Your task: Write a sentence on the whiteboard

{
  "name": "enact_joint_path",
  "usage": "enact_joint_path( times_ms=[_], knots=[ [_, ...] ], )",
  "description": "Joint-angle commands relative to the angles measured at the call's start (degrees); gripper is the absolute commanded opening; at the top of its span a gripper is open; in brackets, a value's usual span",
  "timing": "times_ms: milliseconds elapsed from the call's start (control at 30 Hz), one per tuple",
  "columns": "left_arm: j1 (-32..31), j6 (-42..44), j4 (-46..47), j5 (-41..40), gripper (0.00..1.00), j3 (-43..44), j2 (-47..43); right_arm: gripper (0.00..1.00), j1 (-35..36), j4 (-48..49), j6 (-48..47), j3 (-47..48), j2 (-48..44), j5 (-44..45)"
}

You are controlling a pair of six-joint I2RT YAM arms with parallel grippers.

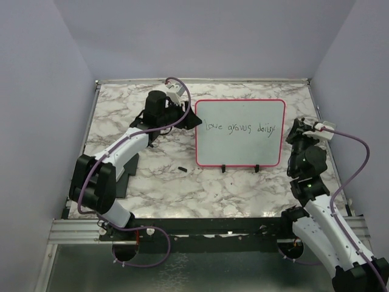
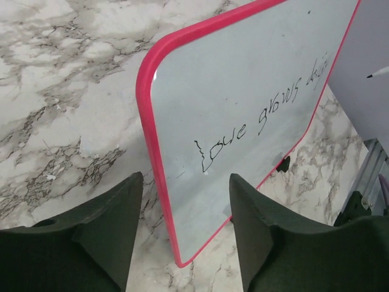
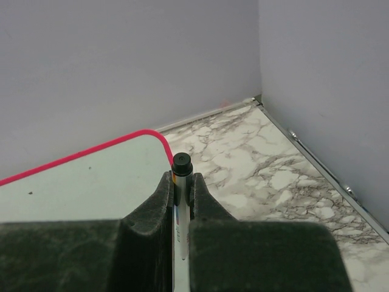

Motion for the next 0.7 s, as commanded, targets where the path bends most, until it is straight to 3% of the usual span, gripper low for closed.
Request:
enact_joint_path(
  times_ms=[0,67,433,667],
  knots=[
    [0.16,1.34,-0.11,-2.77,0.69,-1.10,-3.31,0.01,-0.22,-7.45,1.12,3.06,-1.18,0.90],
    [0.15,1.78,-0.56,-3.88,0.85,-1.27,-4.22,0.01,-0.24,-9.47,1.22,4.16,-1.81,0.31],
    [0.17,5.86,-2.14,-11.54,0.94,-2.30,-9.72,0.01,-0.22,-14.01,2.53,6.43,-3.79,-4.11],
    [0.22,13.41,-3.50,-16.99,0.95,-7.88,-20.72,0.01,-0.22,-15.27,3.28,7.17,-4.79,-6.56]
  ],
)
